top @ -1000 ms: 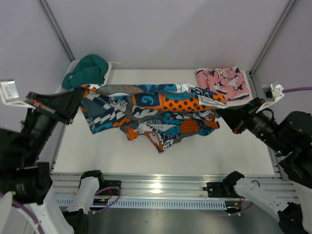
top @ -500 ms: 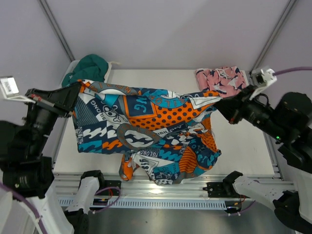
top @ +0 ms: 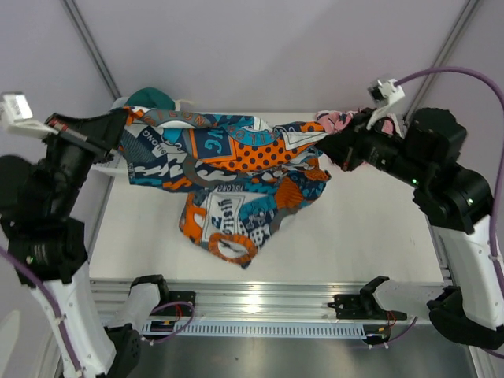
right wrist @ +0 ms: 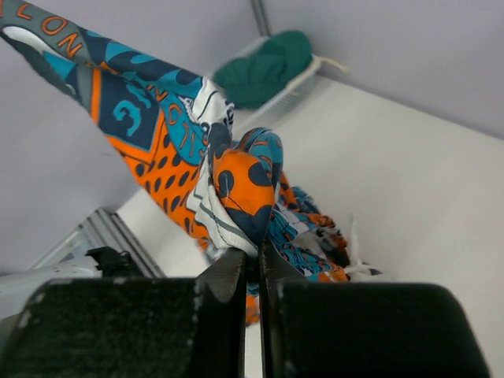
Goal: Fold and stack the shorts
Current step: Flatten the shorts out
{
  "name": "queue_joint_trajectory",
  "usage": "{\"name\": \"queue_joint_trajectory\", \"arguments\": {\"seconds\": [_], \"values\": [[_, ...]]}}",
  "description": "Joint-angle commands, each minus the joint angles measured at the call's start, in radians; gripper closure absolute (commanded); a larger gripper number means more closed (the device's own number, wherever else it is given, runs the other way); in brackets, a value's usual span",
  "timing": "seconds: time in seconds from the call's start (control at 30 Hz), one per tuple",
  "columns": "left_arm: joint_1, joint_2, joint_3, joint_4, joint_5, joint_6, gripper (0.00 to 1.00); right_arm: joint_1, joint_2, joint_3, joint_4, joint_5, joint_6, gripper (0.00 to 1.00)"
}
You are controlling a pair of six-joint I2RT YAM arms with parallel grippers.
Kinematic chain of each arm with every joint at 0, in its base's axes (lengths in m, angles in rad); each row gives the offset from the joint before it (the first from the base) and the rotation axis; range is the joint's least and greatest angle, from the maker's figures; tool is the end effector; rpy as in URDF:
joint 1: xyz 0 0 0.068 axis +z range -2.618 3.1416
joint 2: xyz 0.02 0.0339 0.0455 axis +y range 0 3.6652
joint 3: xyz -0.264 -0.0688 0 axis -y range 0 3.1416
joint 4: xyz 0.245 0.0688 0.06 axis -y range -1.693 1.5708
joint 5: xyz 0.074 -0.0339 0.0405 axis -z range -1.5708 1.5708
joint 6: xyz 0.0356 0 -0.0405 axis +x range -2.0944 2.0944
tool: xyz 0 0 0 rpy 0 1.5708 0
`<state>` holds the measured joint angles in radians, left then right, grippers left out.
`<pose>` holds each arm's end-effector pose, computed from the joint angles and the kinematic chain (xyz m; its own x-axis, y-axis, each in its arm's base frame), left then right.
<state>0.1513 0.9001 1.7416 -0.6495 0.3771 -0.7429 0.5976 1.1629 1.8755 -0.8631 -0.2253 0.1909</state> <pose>0.0806 -0.0010 0.5634 -0.0080 -0.6374 -0.7705 0.2876 0.7365 -0.6122 0.1352 0.1016 0.5451 -0.2604 0.0465 -0.9644 -0.6942 0.6851 0.2205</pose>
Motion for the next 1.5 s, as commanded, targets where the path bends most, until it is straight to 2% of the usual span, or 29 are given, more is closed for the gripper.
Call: {"name": "queue_joint_trajectory", "arguments": {"seconds": [0.0, 0.27, 0.43, 0.47, 0.5, 0.57, 0.7, 0.8, 0.83, 0.9, 0.93, 0.97, 1.03, 1.07, 1.13, 1.17, 1.37, 1.47], "values": [[0.01, -0.115, 0.075, 0.021, -0.04, -0.004, 1.0, -0.002, -0.113, 0.041, 0.093, -0.126, 0.025, 1.0], [0.01, -0.299, 0.055, -0.03, -0.113, -0.039, 1.0, -0.002, -0.293, -0.049, 0.108, -0.189, 0.116, 1.0], [0.01, -0.29, 0.11, -0.061, -0.112, -0.047, 1.0, -0.002, -0.341, -0.012, 0.079, -0.207, 0.157, 1.0], [0.01, -0.277, 0.113, -0.046, -0.107, -0.05, 1.0, -0.002, -0.338, 0.002, 0.056, -0.198, 0.16, 1.0], [0.01, -0.229, 0.131, -0.026, -0.092, -0.055, 1.0, -0.001, -0.288, 0.073, -0.021, -0.115, 0.141, 1.0], [0.01, -0.187, 0.142, -0.007, -0.078, -0.058, 1.0, 0.001, -0.245, 0.094, -0.045, -0.088, 0.136, 1.0], [0.008, -0.078, 0.092, 0.053, -0.029, -0.065, 1.0, 0.022, -0.085, 0.201, -0.174, 0.024, 0.121, 1.0], [0.01, -0.059, -0.029, 0.146, -0.001, -0.069, 1.0, 0.002, -0.011, 0.131, -0.13, 0.0, 0.127, 1.0], [0.01, -0.066, -0.175, 0.178, 0.003, -0.075, 1.0, -0.013, -0.009, 0.037, -0.104, -0.014, 0.137, 1.0], [0.008, -0.087, -0.281, 0.281, 0.02, -0.085, 1.0, -0.077, -0.025, -0.082, -0.01, -0.072, 0.154, 1.0], [0.01, -0.09, -0.438, 0.309, 0.026, -0.091, 1.0, -0.105, -0.037, -0.214, 0.025, -0.098, 0.179, 1.0], [0.008, -0.092, -0.485, 0.333, 0.037, -0.093, 1.0, -0.166, -0.048, -0.284, 0.06, -0.158, 0.191, 1.0], [0.007, -0.098, -0.678, 0.424, 0.034, -0.101, 1.0, -0.225, -0.078, -0.416, 0.168, -0.212, 0.22, 1.0], [0.007, -0.101, -0.761, 0.448, 0.026, -0.099, 1.0, -0.27, -0.084, -0.534, 0.199, -0.25, 0.225, 1.0], [0.005, -0.098, -0.836, 0.52, -0.007, -0.108, 1.0, -0.304, -0.089, -0.633, 0.285, -0.273, 0.229, 1.0], [0.005, -0.093, -0.94, 0.551, -0.017, -0.115, 1.0, -0.314, -0.085, -0.704, 0.329, -0.273, 0.222, 1.0], [-0.03, 0.064, -1.154, 0.809, -0.095, -0.168, 1.0, -0.349, 0.066, -0.834, 0.461, -0.258, 0.211, 1.0], [-0.059, 0.207, -1.166, 0.944, -0.107, -0.176, 1.0, -0.351, 0.153, -0.857, 0.53, -0.23, 0.213, 1.0]]}}
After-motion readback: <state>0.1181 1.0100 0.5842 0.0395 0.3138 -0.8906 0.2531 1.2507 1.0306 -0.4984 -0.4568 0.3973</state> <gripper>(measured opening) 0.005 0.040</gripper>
